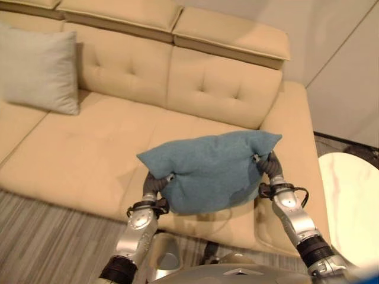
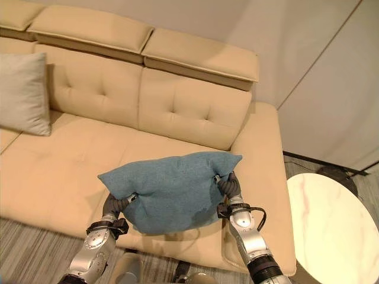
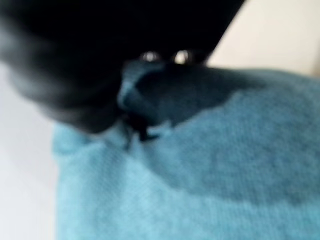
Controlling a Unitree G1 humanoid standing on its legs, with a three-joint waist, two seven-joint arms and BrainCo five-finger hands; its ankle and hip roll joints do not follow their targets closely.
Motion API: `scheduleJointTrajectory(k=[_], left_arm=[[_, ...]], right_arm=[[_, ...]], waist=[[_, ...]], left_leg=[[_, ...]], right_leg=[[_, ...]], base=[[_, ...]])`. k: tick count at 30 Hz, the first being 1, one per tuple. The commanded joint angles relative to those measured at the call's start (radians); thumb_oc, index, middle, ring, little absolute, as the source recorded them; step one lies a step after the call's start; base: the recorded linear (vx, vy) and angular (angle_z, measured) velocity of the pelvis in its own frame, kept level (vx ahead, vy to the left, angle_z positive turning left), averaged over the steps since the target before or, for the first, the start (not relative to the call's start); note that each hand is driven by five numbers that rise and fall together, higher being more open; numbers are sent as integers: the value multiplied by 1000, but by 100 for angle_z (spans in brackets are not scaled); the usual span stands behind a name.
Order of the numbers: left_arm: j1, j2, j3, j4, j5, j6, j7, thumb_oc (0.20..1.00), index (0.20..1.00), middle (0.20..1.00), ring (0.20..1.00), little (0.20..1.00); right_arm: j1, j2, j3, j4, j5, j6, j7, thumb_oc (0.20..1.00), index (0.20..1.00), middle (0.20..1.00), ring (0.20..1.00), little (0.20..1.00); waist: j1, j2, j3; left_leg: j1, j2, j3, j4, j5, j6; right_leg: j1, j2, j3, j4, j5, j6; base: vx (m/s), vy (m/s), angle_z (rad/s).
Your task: Pick up all the scattered cushions and arrange them neatly on the sofa.
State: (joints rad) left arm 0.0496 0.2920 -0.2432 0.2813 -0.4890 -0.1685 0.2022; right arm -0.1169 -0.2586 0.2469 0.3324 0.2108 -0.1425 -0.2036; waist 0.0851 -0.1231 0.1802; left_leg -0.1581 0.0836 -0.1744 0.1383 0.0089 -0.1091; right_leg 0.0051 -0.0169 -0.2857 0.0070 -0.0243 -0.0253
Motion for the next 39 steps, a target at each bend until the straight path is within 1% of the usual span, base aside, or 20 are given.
scheduleJointTrajectory(k=[1, 5, 10, 11, 16, 20, 21, 22, 23, 24, 25, 26, 30, 31, 32, 35, 38, 39], left_arm=[[-36, 28, 22, -134, -1, -87, -21, 200, 200, 200, 200, 200], [-31, 45, 22, -146, 14, -82, -28, 200, 200, 200, 200, 200], [-43, 48, 25, -163, 20, -84, -19, 200, 200, 200, 200, 200], [-62, 45, 23, -172, 19, -89, -11, 200, 200, 200, 200, 200], [-138, 50, 15, -195, 43, -109, 23, 200, 200, 200, 200, 200], [-286, 68, 2, -204, 60, -132, 84, 200, 200, 200, 200, 200], [-380, 77, -13, -187, 69, -142, 112, 200, 200, 200, 200, 200], [-383, 78, -13, -185, 69, -143, 112, 200, 200, 200, 200, 200], [-434, 86, -23, -173, 77, -147, 129, 200, 200, 200, 200, 200], [-530, 102, -40, -141, 74, -157, 155, 200, 200, 200, 200, 200], [-533, 102, -40, -139, 74, -158, 155, 200, 200, 200, 200, 200], [-583, 111, -47, -123, 77, -164, 169, 200, 200, 200, 200, 200], [-777, 173, -77, -48, 110, -177, 220, 200, 200, 200, 200, 200], [-860, 195, -92, -9, 106, -187, 235, 200, 200, 200, 200, 200], [-864, 195, -93, -6, 105, -189, 234, 200, 200, 200, 200, 200], [-999, 235, -130, 84, 89, -200, 255, 200, 200, 200, 200, 200], [-1043, 251, -142, 118, 82, -206, 257, 200, 200, 200, 200, 200], [-1082, 256, -153, 157, 67, -210, 260, 200, 200, 200, 200, 200]], right_arm=[[-66, -17, -15, -113, -10, -99, 18, 200, 200, 200, 200, 200], [-53, -23, -17, -131, -20, -85, 33, 200, 200, 200, 200, 200], [-65, -13, -21, -155, -25, -80, 28, 200, 200, 200, 200, 200], [-88, -8, -17, -169, -31, -83, 18, 200, 200, 200, 200, 200], [-164, 2, 11, -193, -32, -90, 3, 200, 200, 200, 200, 200], [-294, 15, 48, -216, -22, -99, -25, 200, 200, 200, 200, 200], [-373, 20, 64, -210, -21, -101, -45, 200, 200, 200, 200, 200], [-376, 20, 63, -208, -20, -101, -45, 200, 200, 200, 200, 200], [-414, 24, 75, -200, -21, -101, -55, 200, 200, 200, 200, 200], [-498, 22, 96, -176, -23, -99, -78, 200, 200, 200, 200, 200], [-501, 22, 96, -174, -23, -100, -78, 200, 200, 200, 200, 200], [-545, 18, 100, -160, -25, -97, -90, 200, 200, 200, 200, 200], [-710, -1, 111, -98, -18, -102, -133, 200, 200, 200, 200, 200], [-774, -18, 113, -71, -13, -105, -149, 200, 200, 200, 200, 200], [-777, -18, 112, -69, -13, -106, -149, 200, 200, 200, 200, 200], [-873, -47, 120, -10, 6, -110, -175, 200, 200, 200, 200, 200], [-916, -65, 122, 19, 16, -113, -183, 200, 200, 200, 200, 200], [-947, -78, 130, 49, 23, -116, -192, 200, 200, 200, 200, 200]], waist=[[28, 0, -81], [21, 5, -103], [19, 15, -102], [19, 19, -99], [21, 26, -97], [20, 32, -68], [18, 37, -52], [17, 36, -51], [17, 40, -42], [18, 43, -26], [17, 43, -25], [17, 46, -17], [19, 47, 14], [17, 47, 18], [17, 46, 18], [13, 49, 31], [12, 52, 38], [13, 52, 44]], left_leg=[[29, -2, 22, -15, -71, 0], [92, -5, 67, -77, -72, 21], [117, -16, 114, -101, -80, 46], [123, -17, 127, -118, -79, 52], [134, -17, 149, -155, -68, 59], [105, -20, 152, -156, -59, 57], [78, -23, 151, -145, -56, 55], [75, -23, 150, -143, -56, 55], [63, -23, 149, -139, -54, 54], [33, -24, 145, -128, -50, 52], [30, -25, 145, -127, -51, 53], [9, -24, 142, -120, -46, 50], [-81, -28, 137, -92, -31, 44], [-120, -29, 132, -87, -21, 39], [-123, -29, 131, -86, -20, 39], [-177, -30, 125, -90, 3, 31], [-200, -30, 120, -96, 14, 26], [-219, -27, 117, -102, 24, 22]], right_leg=[[29, -34, 26, 33, -61, 113], [35, -54, 45, 30, -55, 127], [22, -81, 78, 18, -32, 147], [18, -89, 84, 4, -17, 155], [10, -100, 94, -22, 2, 169], [-23, -112, 92, -24, 16, 175], [-42, -117, 87, -23, 21, 175], [-44, -117, 86, -22, 21, 175], [-54, -119, 84, -22, 25, 175], [-76, -122, 83, -20, 33, 176], [-77, -123, 83, -19, 33, 176], [-95, -125, 81, -17, 37, 176], [-174, -127, 85, -3, 57, 179], [-211, -130, 83, 2, 65, 181], [-214, -130, 83, 3, 65, 181], [-267, -137, 79, 5, 76, 186], [-291, -139, 77, 7, 80, 186], [-312, -140, 73, 8, 83, 187]], base=[[139, 179, 0], [88, 179, -17], [-3, 141, -26], [-28, 98, -24], [-29, 56, -17], [-92, 17, -10], [-105, 10, 2], [-100, 6, 4], [-94, -7, 6], [-94, -7, 8], [-95, -14, 9], [-69, -14, 8], [-109, -10, 3], [-68, -4, 0], [-36, -2, -1], [0, 0, 0], [0, 0, 0], [-3, 5, 4]])
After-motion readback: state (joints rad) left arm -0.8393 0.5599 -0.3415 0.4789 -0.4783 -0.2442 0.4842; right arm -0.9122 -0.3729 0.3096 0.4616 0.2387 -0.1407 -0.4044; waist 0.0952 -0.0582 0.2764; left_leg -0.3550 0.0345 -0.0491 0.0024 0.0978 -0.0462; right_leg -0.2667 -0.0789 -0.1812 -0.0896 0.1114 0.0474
